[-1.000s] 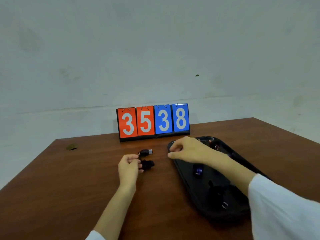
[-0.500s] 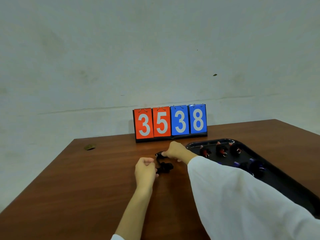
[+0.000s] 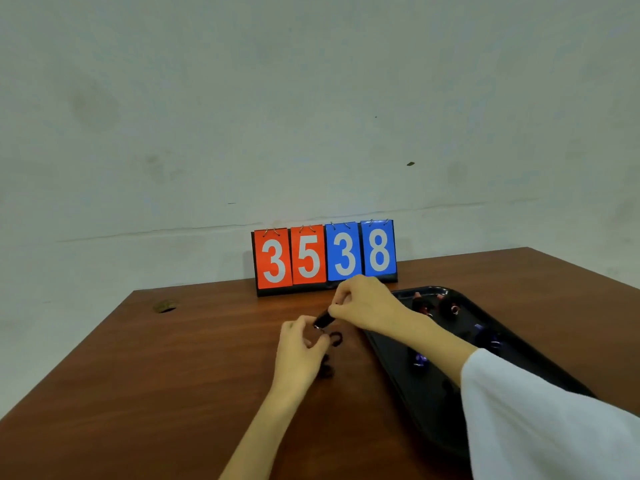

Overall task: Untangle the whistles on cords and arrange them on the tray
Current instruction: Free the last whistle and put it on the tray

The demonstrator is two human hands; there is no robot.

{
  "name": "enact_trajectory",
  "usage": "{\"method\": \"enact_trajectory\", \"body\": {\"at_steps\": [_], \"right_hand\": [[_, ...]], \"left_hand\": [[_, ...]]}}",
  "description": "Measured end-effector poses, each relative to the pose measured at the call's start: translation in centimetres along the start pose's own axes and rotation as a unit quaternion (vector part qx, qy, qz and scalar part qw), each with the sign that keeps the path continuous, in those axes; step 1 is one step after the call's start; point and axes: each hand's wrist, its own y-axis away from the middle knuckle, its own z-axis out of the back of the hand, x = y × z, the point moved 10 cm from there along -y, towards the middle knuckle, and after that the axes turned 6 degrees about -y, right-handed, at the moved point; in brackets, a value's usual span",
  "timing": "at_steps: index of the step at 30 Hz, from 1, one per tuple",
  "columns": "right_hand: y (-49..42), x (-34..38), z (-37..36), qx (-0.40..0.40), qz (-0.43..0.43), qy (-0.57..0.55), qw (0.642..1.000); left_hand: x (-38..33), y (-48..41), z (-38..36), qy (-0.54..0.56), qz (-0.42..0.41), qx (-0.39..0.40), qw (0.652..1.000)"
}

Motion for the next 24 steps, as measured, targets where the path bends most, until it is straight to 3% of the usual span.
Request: {"method": "enact_trajectory", "body": {"at_steps": [3, 6, 11, 13, 18, 20, 24], "right_hand": [[2.3, -1.9, 2.2, -0.042, -0.051, -0.142, 0.988], [4.6, -3.8, 1.2, -0.010, -0.101, -0.297, 0.949], [6.6, -5.9, -0.2, -0.021, -0.151, -0.375, 0.914], [6.7, -5.9, -0.4, -0.029, -0.151, -0.408, 0.900], [6.1, -4.2, 2.1, -0.097, -0.129, -0.547, 0.821], [5.7, -2.7, 3.6, -0.103, -0.110, -0.579, 0.802], [5.1, 0.3, 7.8, -0.125, -0.066, -0.578, 0.804]], "left_hand": [[-1.7, 1.0, -1.1, 0.040, -0.047, 0.021, 0.998], [-2.9, 2.1, -2.7, 0.083, -0.062, 0.061, 0.993], [-4.5, 3.4, -3.4, 0.131, -0.096, 0.093, 0.982], [-4.6, 3.6, -4.0, 0.139, -0.093, 0.125, 0.978], [-4.8, 4.4, -5.8, 0.080, -0.097, 0.214, 0.969], [-4.9, 4.4, -5.7, 0.067, -0.110, 0.210, 0.969], [-4.1, 3.2, -4.2, 0.095, -0.091, 0.151, 0.980]]}}
